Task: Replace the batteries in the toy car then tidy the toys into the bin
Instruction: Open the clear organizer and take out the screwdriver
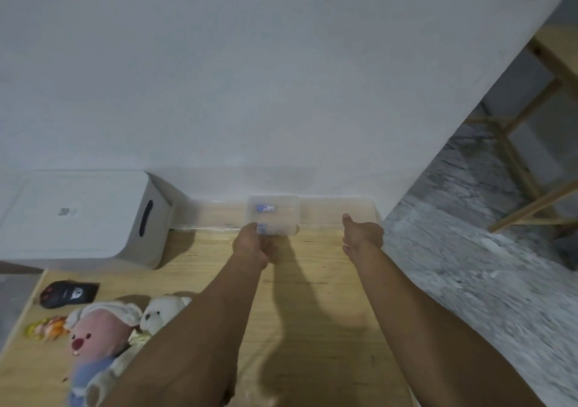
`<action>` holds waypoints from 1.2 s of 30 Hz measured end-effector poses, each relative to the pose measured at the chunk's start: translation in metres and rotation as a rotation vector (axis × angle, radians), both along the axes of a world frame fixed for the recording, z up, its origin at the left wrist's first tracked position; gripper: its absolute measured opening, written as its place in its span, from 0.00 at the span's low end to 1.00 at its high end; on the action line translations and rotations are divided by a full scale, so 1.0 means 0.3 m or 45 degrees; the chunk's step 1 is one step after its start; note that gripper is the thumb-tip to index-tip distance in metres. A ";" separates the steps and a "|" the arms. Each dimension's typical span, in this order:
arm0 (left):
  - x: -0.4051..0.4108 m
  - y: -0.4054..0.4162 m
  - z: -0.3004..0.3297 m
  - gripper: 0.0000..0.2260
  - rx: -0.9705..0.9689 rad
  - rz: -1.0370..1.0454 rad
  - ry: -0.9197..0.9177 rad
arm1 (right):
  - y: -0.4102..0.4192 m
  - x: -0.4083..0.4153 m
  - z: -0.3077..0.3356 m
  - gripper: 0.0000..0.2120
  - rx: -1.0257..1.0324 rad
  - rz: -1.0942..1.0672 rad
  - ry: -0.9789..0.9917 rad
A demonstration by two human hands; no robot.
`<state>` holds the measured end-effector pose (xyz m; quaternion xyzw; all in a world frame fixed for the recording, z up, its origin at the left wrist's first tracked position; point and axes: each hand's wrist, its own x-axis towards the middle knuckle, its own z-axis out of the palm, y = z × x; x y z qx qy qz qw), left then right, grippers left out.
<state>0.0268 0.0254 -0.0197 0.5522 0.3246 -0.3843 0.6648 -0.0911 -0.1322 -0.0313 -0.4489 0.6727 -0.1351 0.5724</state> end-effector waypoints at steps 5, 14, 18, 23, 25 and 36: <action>0.057 0.038 -0.012 0.13 0.088 -0.041 -0.045 | 0.133 0.106 0.018 0.11 0.139 0.196 -0.072; 0.117 0.067 -0.043 0.19 0.248 -0.194 -0.024 | 0.308 0.253 0.026 0.20 0.630 0.354 -0.298; 0.124 0.073 -0.048 0.18 0.260 -0.199 0.005 | 0.329 0.283 0.012 0.20 0.723 0.291 -0.321; 0.135 0.071 -0.067 0.25 0.290 -0.069 -0.011 | 0.339 0.272 0.006 0.16 0.664 0.313 -0.296; 0.124 0.072 -0.059 0.23 0.291 -0.064 -0.027 | 0.350 0.275 0.002 0.14 0.562 0.285 -0.267; 0.110 0.071 -0.028 0.27 0.168 0.026 0.037 | 0.356 0.293 0.014 0.11 0.453 0.324 -0.237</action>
